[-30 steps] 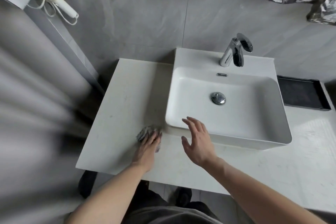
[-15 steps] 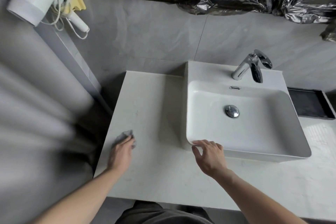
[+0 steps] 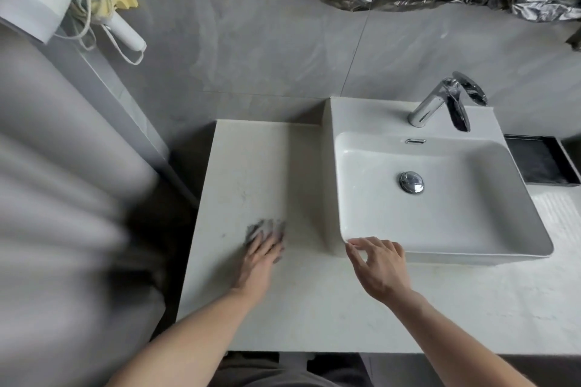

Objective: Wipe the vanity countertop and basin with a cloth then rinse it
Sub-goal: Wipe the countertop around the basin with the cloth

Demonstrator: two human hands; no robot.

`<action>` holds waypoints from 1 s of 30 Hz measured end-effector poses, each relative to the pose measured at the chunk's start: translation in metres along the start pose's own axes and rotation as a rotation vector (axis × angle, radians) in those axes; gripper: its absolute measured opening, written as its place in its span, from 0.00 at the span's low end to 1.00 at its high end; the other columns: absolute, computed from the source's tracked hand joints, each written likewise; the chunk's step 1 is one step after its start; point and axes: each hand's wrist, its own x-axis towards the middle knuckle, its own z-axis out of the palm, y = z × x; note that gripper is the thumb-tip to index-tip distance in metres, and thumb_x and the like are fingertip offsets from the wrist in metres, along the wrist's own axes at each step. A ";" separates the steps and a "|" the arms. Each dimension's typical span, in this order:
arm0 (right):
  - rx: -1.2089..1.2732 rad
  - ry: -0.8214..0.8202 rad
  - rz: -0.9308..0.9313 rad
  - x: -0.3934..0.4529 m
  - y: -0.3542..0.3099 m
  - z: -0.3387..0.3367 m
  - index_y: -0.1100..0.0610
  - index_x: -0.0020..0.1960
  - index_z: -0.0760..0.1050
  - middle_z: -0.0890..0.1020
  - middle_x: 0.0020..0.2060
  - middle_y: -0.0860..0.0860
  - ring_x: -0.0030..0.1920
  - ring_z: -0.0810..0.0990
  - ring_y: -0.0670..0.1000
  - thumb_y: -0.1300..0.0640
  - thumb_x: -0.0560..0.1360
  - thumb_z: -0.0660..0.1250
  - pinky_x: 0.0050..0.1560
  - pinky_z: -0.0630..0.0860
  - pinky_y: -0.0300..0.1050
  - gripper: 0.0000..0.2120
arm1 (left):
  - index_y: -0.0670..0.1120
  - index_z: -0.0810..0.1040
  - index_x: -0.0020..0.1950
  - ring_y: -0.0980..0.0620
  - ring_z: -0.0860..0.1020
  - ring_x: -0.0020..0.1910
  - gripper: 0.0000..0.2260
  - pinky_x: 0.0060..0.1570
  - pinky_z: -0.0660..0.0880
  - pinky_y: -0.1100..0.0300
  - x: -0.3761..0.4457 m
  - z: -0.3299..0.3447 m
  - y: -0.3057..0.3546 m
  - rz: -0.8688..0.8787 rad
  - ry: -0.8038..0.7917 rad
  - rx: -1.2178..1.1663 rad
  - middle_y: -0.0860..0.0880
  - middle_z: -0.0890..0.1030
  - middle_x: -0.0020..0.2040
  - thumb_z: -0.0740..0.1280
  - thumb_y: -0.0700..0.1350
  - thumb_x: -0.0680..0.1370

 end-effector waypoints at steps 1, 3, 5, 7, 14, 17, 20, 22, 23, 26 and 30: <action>-0.014 -0.013 0.007 0.000 -0.002 -0.001 0.37 0.62 0.78 0.80 0.60 0.38 0.63 0.73 0.48 0.32 0.78 0.46 0.69 0.60 0.46 0.26 | 0.43 0.80 0.65 0.43 0.65 0.72 0.18 0.74 0.51 0.70 -0.010 -0.014 -0.018 -0.036 0.047 0.041 0.43 0.76 0.70 0.67 0.36 0.76; -0.031 -0.029 0.025 0.002 -0.006 -0.002 0.37 0.62 0.78 0.80 0.61 0.38 0.63 0.73 0.49 0.35 0.81 0.48 0.68 0.60 0.47 0.22 | 0.45 0.79 0.68 0.41 0.69 0.72 0.20 0.75 0.56 0.64 -0.025 -0.040 -0.055 -0.137 0.068 0.094 0.46 0.75 0.71 0.66 0.37 0.76; -0.039 -0.037 0.037 0.003 -0.009 -0.002 0.37 0.63 0.77 0.79 0.62 0.39 0.63 0.74 0.49 0.37 0.82 0.49 0.67 0.61 0.48 0.20 | 0.49 0.76 0.71 0.40 0.69 0.73 0.23 0.74 0.63 0.54 -0.031 -0.062 -0.079 -0.265 -0.009 0.158 0.49 0.71 0.75 0.61 0.37 0.76; -0.043 -0.053 0.036 0.005 -0.010 -0.002 0.37 0.65 0.76 0.78 0.65 0.39 0.64 0.74 0.50 0.39 0.83 0.49 0.68 0.60 0.48 0.20 | 0.49 0.76 0.71 0.40 0.70 0.72 0.24 0.72 0.67 0.53 -0.025 -0.073 -0.084 -0.308 -0.047 0.190 0.48 0.72 0.74 0.63 0.35 0.76; -0.055 -0.125 -0.025 0.009 -0.009 -0.006 0.37 0.74 0.67 0.72 0.71 0.41 0.68 0.71 0.51 0.40 0.84 0.46 0.68 0.59 0.49 0.22 | 0.46 0.72 0.74 0.36 0.65 0.75 0.22 0.73 0.63 0.51 0.035 -0.029 0.032 -0.149 -0.114 0.076 0.46 0.68 0.77 0.62 0.38 0.79; -0.044 -0.130 -0.028 0.009 -0.007 -0.004 0.37 0.74 0.67 0.72 0.71 0.40 0.68 0.71 0.50 0.40 0.84 0.46 0.68 0.59 0.49 0.22 | 0.45 0.61 0.80 0.40 0.53 0.80 0.27 0.79 0.46 0.52 0.059 -0.002 0.087 -0.037 -0.225 0.047 0.47 0.58 0.81 0.56 0.37 0.80; -0.048 -0.130 -0.026 0.009 -0.007 -0.003 0.38 0.75 0.67 0.72 0.71 0.40 0.68 0.71 0.50 0.40 0.84 0.46 0.68 0.59 0.49 0.22 | 0.43 0.57 0.81 0.41 0.52 0.80 0.32 0.79 0.45 0.50 0.070 0.007 0.102 0.032 -0.269 0.106 0.45 0.56 0.81 0.58 0.34 0.76; -0.048 -0.124 -0.030 0.009 -0.007 -0.002 0.37 0.74 0.67 0.72 0.71 0.39 0.68 0.71 0.50 0.40 0.84 0.46 0.69 0.60 0.49 0.22 | 0.42 0.66 0.77 0.41 0.61 0.78 0.33 0.79 0.46 0.52 0.068 0.000 0.090 0.092 -0.267 0.107 0.43 0.65 0.78 0.63 0.33 0.71; -0.046 -0.118 -0.031 0.009 -0.007 -0.002 0.37 0.74 0.67 0.72 0.71 0.39 0.68 0.71 0.50 0.40 0.84 0.46 0.69 0.60 0.49 0.22 | 0.43 0.73 0.73 0.40 0.68 0.74 0.31 0.78 0.49 0.55 0.066 -0.004 0.077 0.108 -0.249 0.082 0.42 0.72 0.74 0.65 0.33 0.68; -0.044 -0.114 -0.028 0.009 -0.006 -0.002 0.37 0.74 0.67 0.72 0.71 0.38 0.68 0.71 0.50 0.40 0.84 0.46 0.69 0.60 0.49 0.22 | 0.42 0.79 0.67 0.34 0.72 0.69 0.23 0.74 0.53 0.60 0.052 -0.025 0.023 0.066 -0.095 0.089 0.42 0.78 0.68 0.58 0.37 0.73; -0.061 -0.127 -0.023 0.009 -0.010 -0.004 0.37 0.75 0.66 0.71 0.72 0.38 0.69 0.71 0.51 0.40 0.84 0.46 0.69 0.60 0.49 0.22 | 0.46 0.77 0.71 0.33 0.73 0.69 0.28 0.70 0.66 0.51 0.027 -0.072 -0.045 -0.245 -0.069 0.146 0.46 0.74 0.72 0.53 0.37 0.73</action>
